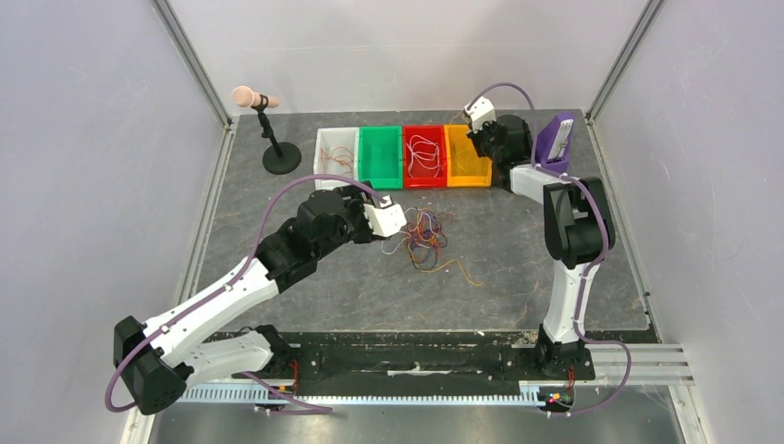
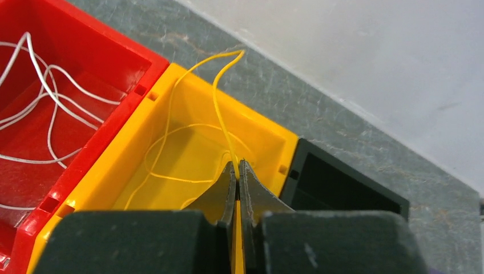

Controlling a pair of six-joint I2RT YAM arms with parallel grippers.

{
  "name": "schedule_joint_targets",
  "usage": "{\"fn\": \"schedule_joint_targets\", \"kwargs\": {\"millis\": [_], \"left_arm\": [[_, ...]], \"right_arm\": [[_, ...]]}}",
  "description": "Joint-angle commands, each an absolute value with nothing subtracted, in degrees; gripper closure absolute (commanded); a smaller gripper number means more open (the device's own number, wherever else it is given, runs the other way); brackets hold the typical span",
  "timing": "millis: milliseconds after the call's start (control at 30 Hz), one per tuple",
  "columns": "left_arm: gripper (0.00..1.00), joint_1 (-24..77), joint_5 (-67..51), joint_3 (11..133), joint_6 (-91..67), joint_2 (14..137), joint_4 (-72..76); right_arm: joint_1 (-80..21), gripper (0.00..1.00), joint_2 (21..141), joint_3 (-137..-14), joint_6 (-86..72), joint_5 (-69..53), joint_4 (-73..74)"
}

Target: Untangle the cables

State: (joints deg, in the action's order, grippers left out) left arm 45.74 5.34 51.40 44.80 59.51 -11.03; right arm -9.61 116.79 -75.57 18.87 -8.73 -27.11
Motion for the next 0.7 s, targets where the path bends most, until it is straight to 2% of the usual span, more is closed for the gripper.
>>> {"fn": "schedule_joint_targets", "kwargs": {"millis": [0, 233, 400, 567, 667], "left_arm": [[0.23, 45.44, 4.49, 52.38, 41.84, 58.96, -10.72], [0.23, 45.44, 4.48, 53.08, 41.45, 59.28, -10.79], [0.23, 45.44, 4.49, 53.21, 41.31, 59.22, -11.07], [0.23, 45.44, 4.75, 53.68, 41.09, 59.20, -11.67], [0.23, 45.44, 4.76, 53.73, 40.98, 59.07, -11.96]], "right_arm": [[-11.05, 1.00, 119.31, -81.04, 18.83, -4.57, -17.61], [-11.95, 1.00, 121.83, -85.50, 17.16, -1.43, -7.94], [-11.90, 0.99, 121.12, -86.97, 14.33, -5.19, -2.97], [-11.95, 0.65, 116.47, -86.84, 11.89, -6.83, -2.81], [-11.77, 0.50, 113.54, -86.42, 11.60, -6.72, -2.98]]}}
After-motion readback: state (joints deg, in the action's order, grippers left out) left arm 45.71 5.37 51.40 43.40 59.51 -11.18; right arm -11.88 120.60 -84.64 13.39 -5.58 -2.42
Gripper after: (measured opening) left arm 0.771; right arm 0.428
